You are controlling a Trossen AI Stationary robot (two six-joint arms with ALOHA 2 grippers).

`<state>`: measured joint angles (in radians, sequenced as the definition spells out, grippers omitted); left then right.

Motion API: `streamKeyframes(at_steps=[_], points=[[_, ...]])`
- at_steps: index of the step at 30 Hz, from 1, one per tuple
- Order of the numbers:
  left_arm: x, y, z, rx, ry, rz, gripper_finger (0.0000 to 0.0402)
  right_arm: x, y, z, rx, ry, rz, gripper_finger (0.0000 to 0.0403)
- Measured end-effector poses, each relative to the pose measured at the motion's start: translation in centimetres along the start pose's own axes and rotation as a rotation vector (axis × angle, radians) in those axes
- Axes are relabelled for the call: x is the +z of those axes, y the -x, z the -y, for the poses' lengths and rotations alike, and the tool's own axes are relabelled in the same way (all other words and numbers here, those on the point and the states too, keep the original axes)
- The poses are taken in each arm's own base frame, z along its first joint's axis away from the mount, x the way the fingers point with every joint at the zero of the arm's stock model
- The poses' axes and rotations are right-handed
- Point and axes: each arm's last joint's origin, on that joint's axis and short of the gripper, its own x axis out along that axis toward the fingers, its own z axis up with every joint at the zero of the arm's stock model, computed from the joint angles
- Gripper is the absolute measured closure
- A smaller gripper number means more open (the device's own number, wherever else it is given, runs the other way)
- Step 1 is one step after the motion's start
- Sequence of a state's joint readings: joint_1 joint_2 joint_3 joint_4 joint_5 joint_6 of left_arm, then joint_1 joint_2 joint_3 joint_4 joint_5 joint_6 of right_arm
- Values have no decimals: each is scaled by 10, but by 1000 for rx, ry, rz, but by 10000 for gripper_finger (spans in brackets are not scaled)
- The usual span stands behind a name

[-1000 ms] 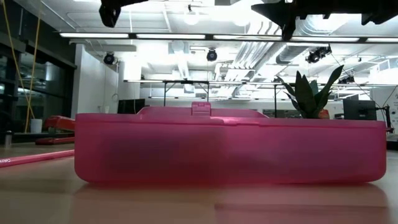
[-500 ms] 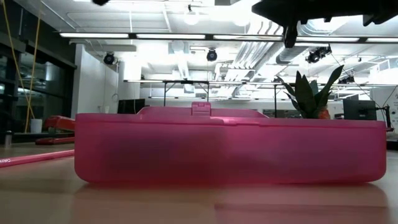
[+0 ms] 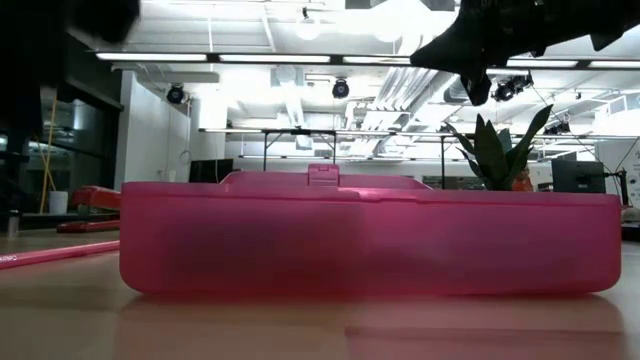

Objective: Pack school essentials
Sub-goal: Put the pink pencil into the pink supply box

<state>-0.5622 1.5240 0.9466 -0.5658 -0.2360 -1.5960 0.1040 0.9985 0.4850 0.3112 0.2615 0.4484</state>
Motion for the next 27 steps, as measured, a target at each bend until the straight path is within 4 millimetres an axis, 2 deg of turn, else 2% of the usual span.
streamKeyframes(at_steps=[4,7,11,16,20,27], points=[[1,-34,-7,138,66,-50,184,0,0,0,0,1,-1,401],[4,-50,-10,191,73,-60,184,0,0,0,0,2,-1,402],[9,-61,-13,232,65,-54,184,0,0,0,2,3,-2,402],[11,-65,-15,253,29,-42,194,0,0,0,2,11,-2,402],[10,-65,-18,288,-1,-33,241,0,0,0,2,20,-2,402],[11,-64,-24,350,-97,-11,381,0,0,0,2,30,-2,403]])
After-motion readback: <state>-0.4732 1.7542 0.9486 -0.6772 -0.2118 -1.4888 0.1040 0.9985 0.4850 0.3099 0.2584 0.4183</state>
